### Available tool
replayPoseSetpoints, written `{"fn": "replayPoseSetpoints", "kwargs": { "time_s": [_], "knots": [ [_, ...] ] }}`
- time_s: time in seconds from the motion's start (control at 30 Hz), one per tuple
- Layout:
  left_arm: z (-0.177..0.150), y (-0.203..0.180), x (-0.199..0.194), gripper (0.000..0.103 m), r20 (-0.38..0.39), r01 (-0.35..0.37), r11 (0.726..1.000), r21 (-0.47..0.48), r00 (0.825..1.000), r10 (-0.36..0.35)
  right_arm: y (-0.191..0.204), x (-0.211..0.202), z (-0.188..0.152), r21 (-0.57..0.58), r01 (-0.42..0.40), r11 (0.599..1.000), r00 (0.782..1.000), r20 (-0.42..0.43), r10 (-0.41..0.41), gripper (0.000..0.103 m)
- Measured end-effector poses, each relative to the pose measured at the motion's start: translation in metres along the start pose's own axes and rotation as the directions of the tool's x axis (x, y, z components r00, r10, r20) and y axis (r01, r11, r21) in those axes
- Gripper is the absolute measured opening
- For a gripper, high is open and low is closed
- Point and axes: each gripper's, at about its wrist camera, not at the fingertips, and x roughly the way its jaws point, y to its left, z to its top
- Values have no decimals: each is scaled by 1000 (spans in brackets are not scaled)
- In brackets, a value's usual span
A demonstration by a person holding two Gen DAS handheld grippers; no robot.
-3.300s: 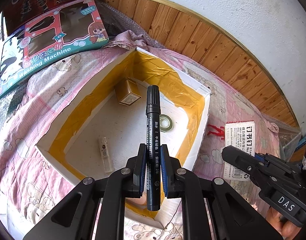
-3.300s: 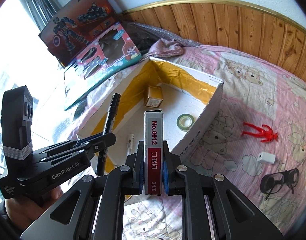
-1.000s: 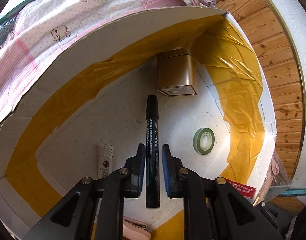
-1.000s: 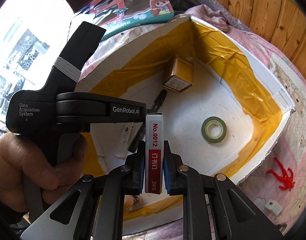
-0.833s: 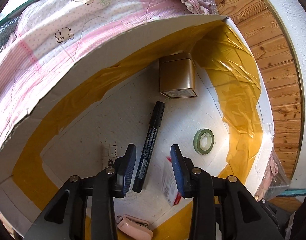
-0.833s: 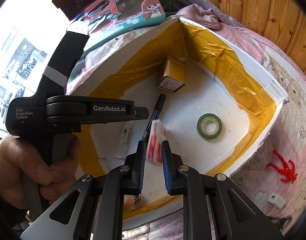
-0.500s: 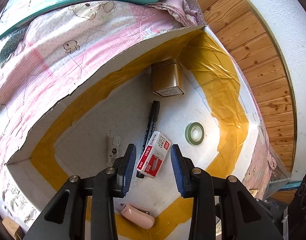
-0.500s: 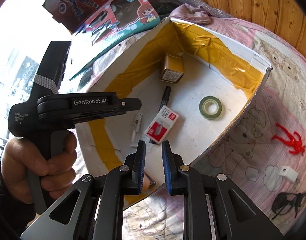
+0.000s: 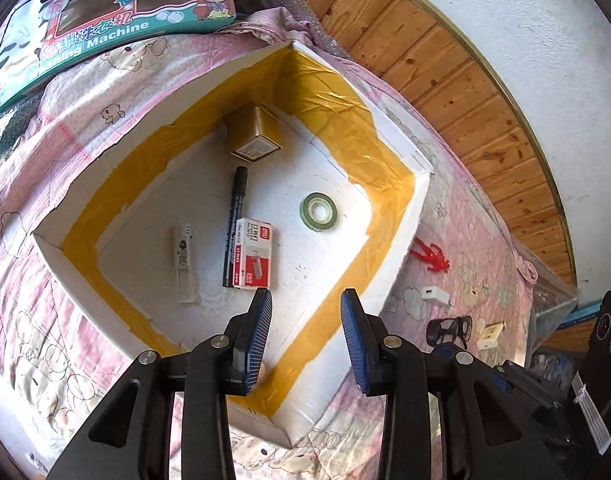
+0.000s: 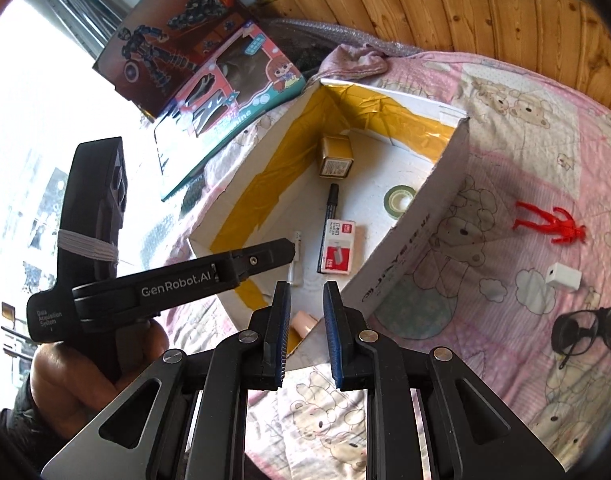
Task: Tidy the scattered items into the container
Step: 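Withdraw both tools from the box toward the red figure and glasses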
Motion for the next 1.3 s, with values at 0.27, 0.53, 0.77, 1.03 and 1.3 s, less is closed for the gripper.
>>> {"fn": "replayPoseSetpoints", "kwargs": {
  "time_s": [0.27, 0.53, 0.77, 1.03, 1.3],
  "knots": [
    [-23, -42, -19, 38, 3, 21, 992, 123, 1000, -21, -24, -35, -27, 99, -10, 995, 997, 72, 3, 20],
    [-43, -73, -20, 38, -14, 35, 978, 208, 999, -32, -60, -61, -67, 218, 4, 976, 993, 117, -30, 19],
    [-62, -111, -5, 38, -65, 73, 949, 307, 996, -56, -84, -83, -89, 296, 23, 955, 986, 153, -71, 20],
    [-78, -142, 12, 38, -126, 120, 911, 395, 989, -76, -115, -98, -114, 406, 31, 913, 977, 179, -113, 20],
    [-89, -172, 30, 38, -176, 157, 877, 454, 981, -85, -145, -107, -132, 498, 28, 867, 972, 189, -140, 20]
  ]
}}
